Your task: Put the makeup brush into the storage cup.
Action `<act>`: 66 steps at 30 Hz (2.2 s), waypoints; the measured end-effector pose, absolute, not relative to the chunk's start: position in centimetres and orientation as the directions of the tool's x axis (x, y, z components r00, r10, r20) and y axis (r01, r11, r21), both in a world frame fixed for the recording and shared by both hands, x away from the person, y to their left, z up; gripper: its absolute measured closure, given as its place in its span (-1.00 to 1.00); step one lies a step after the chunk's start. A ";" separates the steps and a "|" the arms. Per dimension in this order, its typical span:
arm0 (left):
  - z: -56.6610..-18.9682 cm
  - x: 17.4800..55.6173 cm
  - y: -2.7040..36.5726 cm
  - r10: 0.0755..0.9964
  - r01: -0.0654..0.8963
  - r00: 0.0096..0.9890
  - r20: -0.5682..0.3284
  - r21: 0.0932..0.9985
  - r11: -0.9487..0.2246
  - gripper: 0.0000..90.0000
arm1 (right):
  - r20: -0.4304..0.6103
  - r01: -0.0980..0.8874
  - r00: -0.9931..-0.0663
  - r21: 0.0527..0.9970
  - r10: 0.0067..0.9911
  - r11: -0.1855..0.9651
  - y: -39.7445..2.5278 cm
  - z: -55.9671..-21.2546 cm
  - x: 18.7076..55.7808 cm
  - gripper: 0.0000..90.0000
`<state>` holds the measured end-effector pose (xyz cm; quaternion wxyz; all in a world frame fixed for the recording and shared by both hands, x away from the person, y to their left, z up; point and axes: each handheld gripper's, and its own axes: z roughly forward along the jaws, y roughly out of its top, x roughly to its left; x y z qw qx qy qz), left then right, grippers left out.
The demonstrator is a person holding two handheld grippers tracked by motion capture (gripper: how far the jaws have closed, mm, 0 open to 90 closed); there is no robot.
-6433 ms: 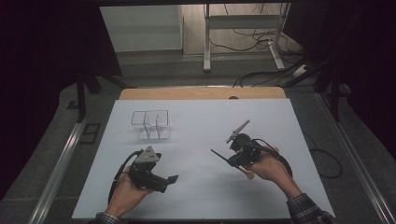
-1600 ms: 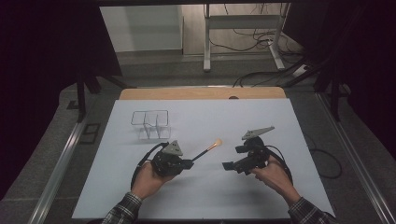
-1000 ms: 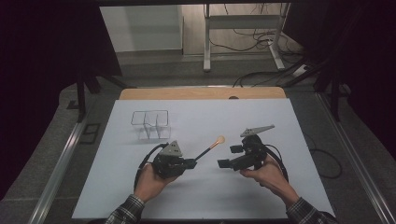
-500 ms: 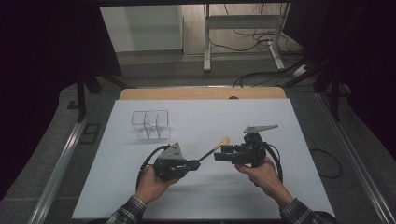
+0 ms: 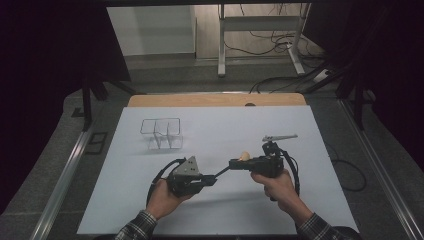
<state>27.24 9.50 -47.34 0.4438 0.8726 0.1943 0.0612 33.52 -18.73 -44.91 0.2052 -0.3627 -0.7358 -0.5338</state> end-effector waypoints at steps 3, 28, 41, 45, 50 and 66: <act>-47.5 27.5 9.3 0.386 0.295 0.919 -0.075 0.782 -0.549 0.84 | 0.735 0.785 -0.617 0.602 0.281 0.147 -18.8 -45.1 33.7 0.86; -48.3 27.9 7.5 0.444 0.383 0.888 -0.122 0.732 -0.564 -0.88 | 0.450 0.603 -0.791 0.690 0.415 0.401 -15.6 -44.5 32.0 0.86; -47.8 27.8 8.1 0.401 0.348 0.908 -0.118 0.746 -0.568 0.38 | 0.425 0.569 -0.820 0.683 0.384 0.458 -14.1 -44.8 31.1 0.86; -47.9 27.6 7.9 0.358 0.310 0.929 -0.095 0.729 -0.610 0.81 | 0.423 0.566 -0.821 0.686 0.383 0.457 -13.9 -44.8 31.0 0.86; -47.4 27.5 7.8 0.359 0.282 0.932 -0.050 0.723 -0.630 0.84 | 0.448 0.581 -0.812 0.685 0.374 0.440 -14.1 -44.9 31.2 0.84; -47.4 27.9 8.6 0.426 0.354 0.900 -0.096 0.733 -0.581 0.84 | 0.349 0.523 -0.841 0.721 0.413 0.456 -14.7 -45.1 31.7 -0.35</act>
